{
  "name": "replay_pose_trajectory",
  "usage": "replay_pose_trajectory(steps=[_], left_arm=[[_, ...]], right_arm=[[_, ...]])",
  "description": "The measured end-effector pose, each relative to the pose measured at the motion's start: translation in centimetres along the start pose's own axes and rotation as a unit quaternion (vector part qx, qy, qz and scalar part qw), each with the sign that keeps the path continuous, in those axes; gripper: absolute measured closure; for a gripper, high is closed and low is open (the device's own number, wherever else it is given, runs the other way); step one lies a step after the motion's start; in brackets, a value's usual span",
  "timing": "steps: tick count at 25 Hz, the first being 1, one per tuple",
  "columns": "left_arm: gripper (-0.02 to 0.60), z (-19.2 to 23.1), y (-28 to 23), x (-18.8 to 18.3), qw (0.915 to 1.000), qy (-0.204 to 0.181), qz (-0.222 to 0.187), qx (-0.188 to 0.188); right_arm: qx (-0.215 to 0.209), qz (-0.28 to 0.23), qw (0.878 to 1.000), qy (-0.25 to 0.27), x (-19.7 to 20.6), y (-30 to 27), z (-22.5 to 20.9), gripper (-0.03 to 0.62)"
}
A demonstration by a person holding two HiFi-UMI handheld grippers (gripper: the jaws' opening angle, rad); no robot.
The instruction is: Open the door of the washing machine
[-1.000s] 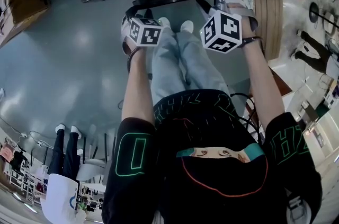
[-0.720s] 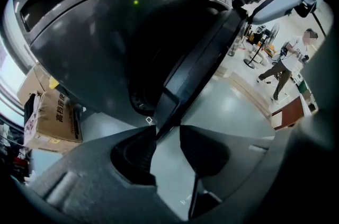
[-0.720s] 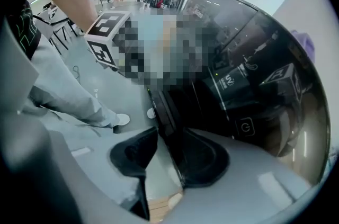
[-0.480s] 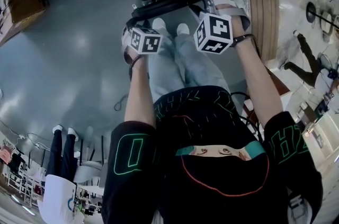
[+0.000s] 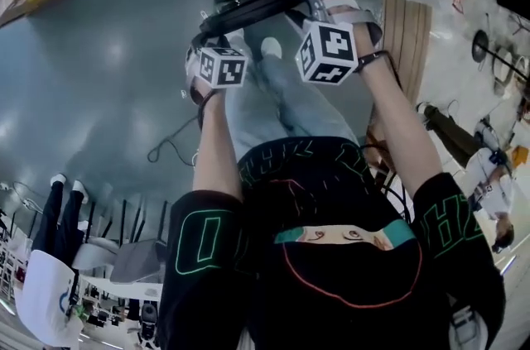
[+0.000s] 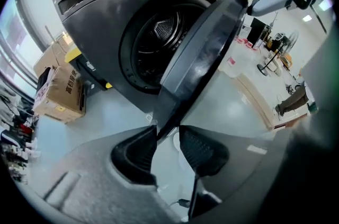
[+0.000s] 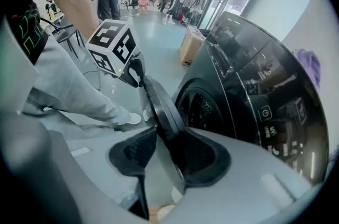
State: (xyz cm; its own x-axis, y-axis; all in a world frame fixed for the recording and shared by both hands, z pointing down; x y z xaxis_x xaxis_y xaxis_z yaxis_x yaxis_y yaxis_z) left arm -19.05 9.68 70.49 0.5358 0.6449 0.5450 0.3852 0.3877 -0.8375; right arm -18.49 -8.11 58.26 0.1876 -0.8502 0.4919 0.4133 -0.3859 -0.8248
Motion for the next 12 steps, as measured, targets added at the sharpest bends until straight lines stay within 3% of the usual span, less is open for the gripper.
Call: replay_pose_trajectory(steps=[6, 12], left_arm=[[0.459, -4.3, 1.8, 2.0, 0.9990, 0.039, 0.010, -0.021], [0.459, -8.9, 3.0, 4.4, 0.9966, 0.075, 0.030, -0.018]], right_arm=[[-0.021, -0.017, 0.999, 0.042, 1.1, 1.8, 2.5, 0.430], [-0.027, -0.020, 0.996, 0.087, 2.3, 3.0, 5.4, 0.422]])
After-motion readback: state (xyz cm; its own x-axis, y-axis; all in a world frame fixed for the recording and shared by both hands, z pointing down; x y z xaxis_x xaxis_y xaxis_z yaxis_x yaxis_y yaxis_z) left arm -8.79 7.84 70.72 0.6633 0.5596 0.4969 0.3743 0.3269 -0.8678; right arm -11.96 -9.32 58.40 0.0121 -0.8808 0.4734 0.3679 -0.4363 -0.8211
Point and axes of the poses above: the fingertips, and each gripper's own axes: y backward along the fingers, z to its left, x out of its underside, the point moved 5 cm from there along y, backward along the fingers, and after that the axes turned 15 degrees about -z, right-handed, at the moved point
